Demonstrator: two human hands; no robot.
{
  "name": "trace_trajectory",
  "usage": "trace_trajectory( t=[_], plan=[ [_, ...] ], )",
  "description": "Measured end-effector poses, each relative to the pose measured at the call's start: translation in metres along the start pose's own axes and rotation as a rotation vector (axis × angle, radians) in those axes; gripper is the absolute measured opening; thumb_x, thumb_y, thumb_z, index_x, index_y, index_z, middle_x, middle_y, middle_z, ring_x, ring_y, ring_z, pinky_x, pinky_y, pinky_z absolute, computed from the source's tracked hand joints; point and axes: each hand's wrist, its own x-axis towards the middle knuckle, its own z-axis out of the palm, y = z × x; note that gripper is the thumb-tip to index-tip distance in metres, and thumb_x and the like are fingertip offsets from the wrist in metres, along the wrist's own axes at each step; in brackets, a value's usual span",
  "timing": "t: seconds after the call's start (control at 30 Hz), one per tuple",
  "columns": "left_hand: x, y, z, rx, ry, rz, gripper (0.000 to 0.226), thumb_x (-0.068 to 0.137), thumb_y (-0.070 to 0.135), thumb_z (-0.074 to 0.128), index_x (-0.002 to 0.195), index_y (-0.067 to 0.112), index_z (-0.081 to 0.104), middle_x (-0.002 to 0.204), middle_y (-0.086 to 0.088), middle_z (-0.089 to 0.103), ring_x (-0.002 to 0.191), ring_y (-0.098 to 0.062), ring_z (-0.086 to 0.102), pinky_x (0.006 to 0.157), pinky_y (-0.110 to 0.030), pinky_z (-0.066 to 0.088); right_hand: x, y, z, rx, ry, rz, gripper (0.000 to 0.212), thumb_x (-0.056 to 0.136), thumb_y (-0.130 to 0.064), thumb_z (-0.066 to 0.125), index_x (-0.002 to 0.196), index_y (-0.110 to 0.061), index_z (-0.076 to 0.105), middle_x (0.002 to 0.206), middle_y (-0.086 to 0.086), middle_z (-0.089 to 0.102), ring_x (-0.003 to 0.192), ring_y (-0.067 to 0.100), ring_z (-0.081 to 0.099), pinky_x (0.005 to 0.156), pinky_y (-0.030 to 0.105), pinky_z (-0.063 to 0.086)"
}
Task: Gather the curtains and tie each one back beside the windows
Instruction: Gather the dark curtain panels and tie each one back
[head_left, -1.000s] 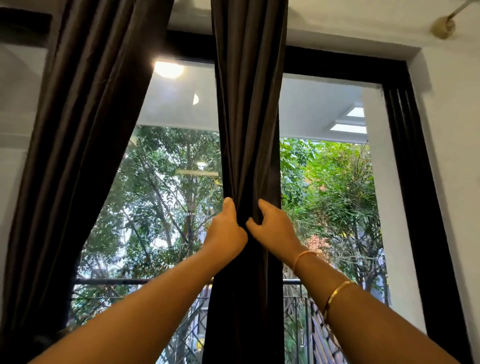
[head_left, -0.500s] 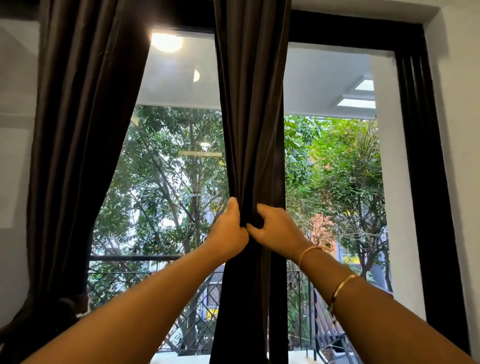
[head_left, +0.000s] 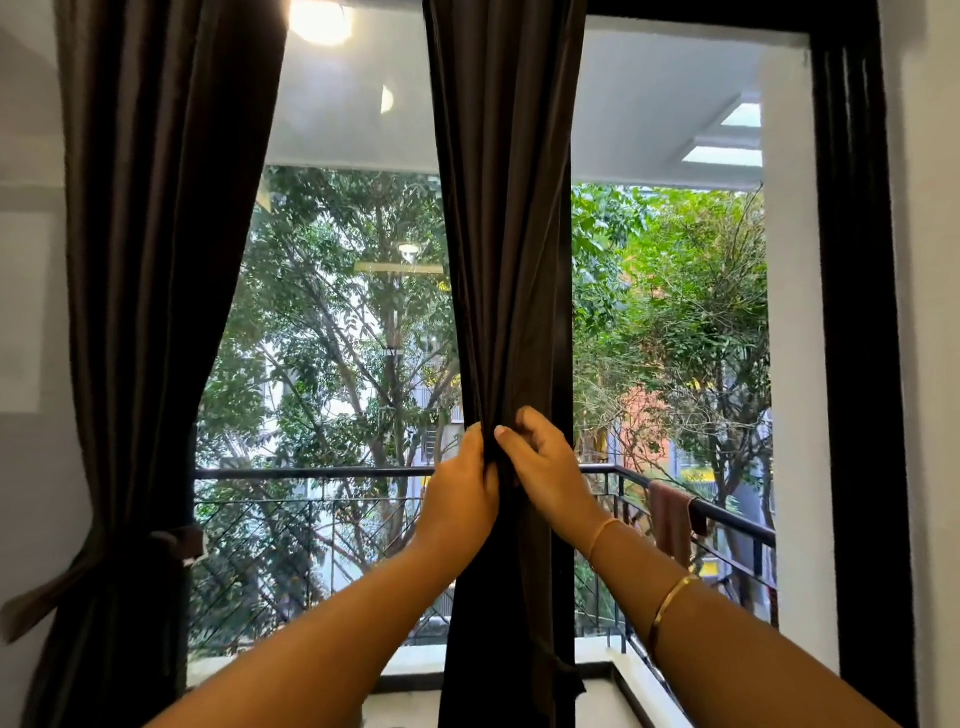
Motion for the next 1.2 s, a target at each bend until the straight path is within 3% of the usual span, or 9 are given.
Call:
trace_trajectory(
  t=[0.17,0.37,0.47,0.53,0.63,0.8,0.87,1.0,1.2],
  plan=[
    [-0.007,-0.005,0.004,0.002,-0.023,-0.042,0.011,0.094,0.016,0.045,0.103,0.01,0.05,0.076,-0.01,0.061,0.063,-0.024,0.055,0.054,-0.03,0.041,-0.006,0.006,-0.004,-0.124,0.029,-0.036,0.04,0.088,-0.017,0.063,0.058,-0.012,0.036,0.052,-0.001,0.031,0.048,0.007,0.03,0.048,0.024,0.025],
    [-0.011,-0.009,0.001,0.031,-0.025,0.003,0.014,0.093,0.019,0.051,0.079,0.015,0.051,0.062,0.014,0.04,0.054,-0.006,0.04,0.048,-0.012,0.032,-0.014,0.008,-0.015,-0.331,-0.075,-0.119,0.034,0.089,-0.02,0.06,0.078,0.012,0.054,0.071,0.029,0.057,0.057,0.028,0.05,0.054,0.038,0.04],
    [-0.013,-0.004,-0.001,0.003,-0.094,0.041,0.017,0.093,0.019,0.05,0.103,0.007,0.058,0.08,0.002,0.054,0.069,-0.015,0.052,0.057,-0.011,0.034,-0.016,0.007,-0.017,-0.289,-0.114,-0.117,0.035,0.092,-0.02,0.055,0.083,0.014,0.053,0.076,0.028,0.057,0.065,0.035,0.052,0.062,0.043,0.042],
    [-0.016,-0.002,0.0,0.066,-0.173,0.05,0.026,0.094,0.021,0.046,0.115,0.006,0.052,0.1,-0.01,0.059,0.087,-0.028,0.058,0.066,-0.028,0.041,-0.019,0.004,-0.016,-0.261,-0.13,-0.1,0.05,0.09,-0.036,0.057,0.077,0.012,0.048,0.067,0.021,0.047,0.06,0.024,0.043,0.057,0.037,0.036],
    [-0.021,0.002,0.002,0.19,-0.262,0.092,0.038,0.098,0.024,0.04,0.128,0.002,0.042,0.116,-0.018,0.052,0.101,-0.036,0.056,0.067,-0.027,0.037,-0.02,0.002,-0.016,-0.339,-0.131,-0.033,0.07,0.072,-0.065,0.057,0.071,0.004,0.045,0.064,0.018,0.042,0.055,0.024,0.042,0.053,0.036,0.035],
    [-0.028,0.001,0.007,0.161,-0.425,0.099,0.064,0.094,0.027,0.047,0.147,0.013,0.015,0.156,-0.016,0.01,0.136,-0.035,0.028,0.098,-0.033,0.036,-0.013,0.01,-0.016,-0.38,-0.076,0.065,0.039,0.089,-0.03,0.058,0.078,0.006,0.051,0.074,0.023,0.056,0.067,0.033,0.053,0.062,0.042,0.044],
    [-0.029,-0.006,0.008,0.056,-0.49,0.055,0.06,0.089,0.037,0.054,0.14,0.018,0.029,0.152,-0.012,0.024,0.135,-0.029,0.032,0.102,-0.039,0.038,-0.012,0.012,-0.02,-0.318,-0.084,0.103,0.035,0.092,-0.022,0.053,0.09,0.013,0.055,0.088,0.03,0.06,0.078,0.04,0.057,0.072,0.046,0.047],
    [-0.031,-0.015,0.006,-0.302,-0.315,-0.1,0.026,0.085,0.041,0.061,0.092,0.017,0.058,0.099,-0.004,0.062,0.097,-0.019,0.058,0.084,-0.041,0.047,-0.014,0.012,-0.032,-0.095,-0.123,0.212,0.037,0.093,-0.015,0.05,0.101,0.021,0.051,0.1,0.041,0.055,0.084,0.044,0.056,0.073,0.041,0.041],
    [-0.026,-0.031,0.012,-0.148,-0.183,-0.149,0.032,0.08,0.042,0.067,0.101,0.023,0.05,0.115,0.005,0.041,0.105,-0.007,0.044,0.085,-0.02,0.034,-0.016,0.016,-0.035,0.221,-0.093,0.346,0.028,0.091,-0.009,0.05,0.067,-0.018,0.063,0.068,-0.007,0.064,0.07,0.007,0.062,0.071,0.026,0.045]
  ],
)
